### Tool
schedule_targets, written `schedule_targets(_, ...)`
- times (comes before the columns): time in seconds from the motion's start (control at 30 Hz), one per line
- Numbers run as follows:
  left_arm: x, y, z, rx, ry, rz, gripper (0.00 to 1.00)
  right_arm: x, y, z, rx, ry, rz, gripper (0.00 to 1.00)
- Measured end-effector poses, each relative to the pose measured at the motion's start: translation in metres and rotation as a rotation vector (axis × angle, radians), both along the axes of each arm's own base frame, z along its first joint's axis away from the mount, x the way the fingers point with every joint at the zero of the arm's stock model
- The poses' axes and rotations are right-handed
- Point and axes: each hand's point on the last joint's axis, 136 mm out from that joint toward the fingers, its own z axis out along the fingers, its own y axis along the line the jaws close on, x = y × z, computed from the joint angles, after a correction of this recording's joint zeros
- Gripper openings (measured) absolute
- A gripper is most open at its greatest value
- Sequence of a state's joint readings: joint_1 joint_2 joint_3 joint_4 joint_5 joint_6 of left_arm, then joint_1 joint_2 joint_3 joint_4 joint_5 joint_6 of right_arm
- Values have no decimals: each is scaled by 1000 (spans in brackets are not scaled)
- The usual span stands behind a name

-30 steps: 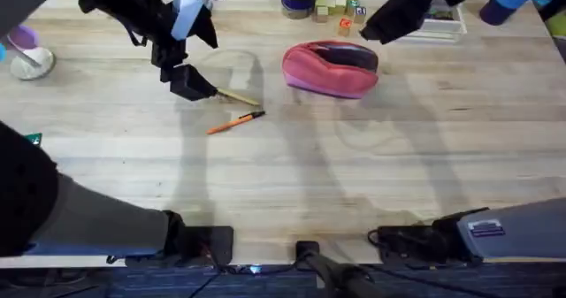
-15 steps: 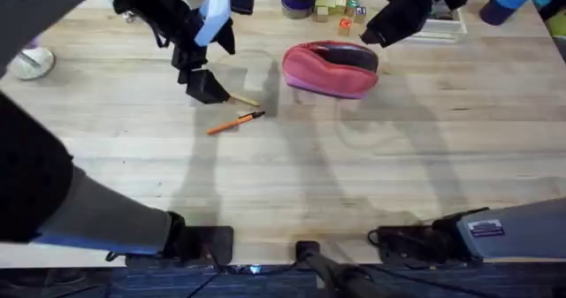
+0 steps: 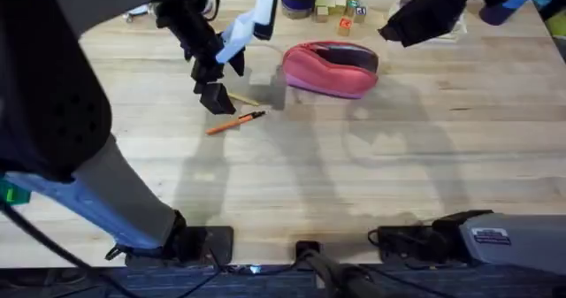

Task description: Unzip the bag, pick up the pens from the table one at a time and place them inside, then zip the bag closed.

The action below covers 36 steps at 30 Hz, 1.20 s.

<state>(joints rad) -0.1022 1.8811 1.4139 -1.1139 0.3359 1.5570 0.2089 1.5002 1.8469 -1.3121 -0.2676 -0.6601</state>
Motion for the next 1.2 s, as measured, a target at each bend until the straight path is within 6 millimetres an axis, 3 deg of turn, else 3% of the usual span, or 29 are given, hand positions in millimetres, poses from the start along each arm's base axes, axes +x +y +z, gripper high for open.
schedule_targets(0.3,11,12,-34,107,14,-19,998,0,-2,0,-8,-1,-5,996)
schedule_targets(0.37,13,13,-35,116,8,-21,955,0,-2,-1,-9,-1,-5,996)
schedule_targets(0.43,17,12,-36,122,-4,-26,839,0,-2,-1,-9,-1,-5,996)
schedule_targets(0.6,18,12,-35,124,-3,-21,804,1,-2,-1,-11,-1,-6,996)
schedule_targets(1.03,17,10,-36,142,8,-11,184,0,-2,-1,-10,0,-8,995)
schedule_targets(1.2,15,9,-36,150,16,-15,84,0,-2,-1,-11,4,-8,995)
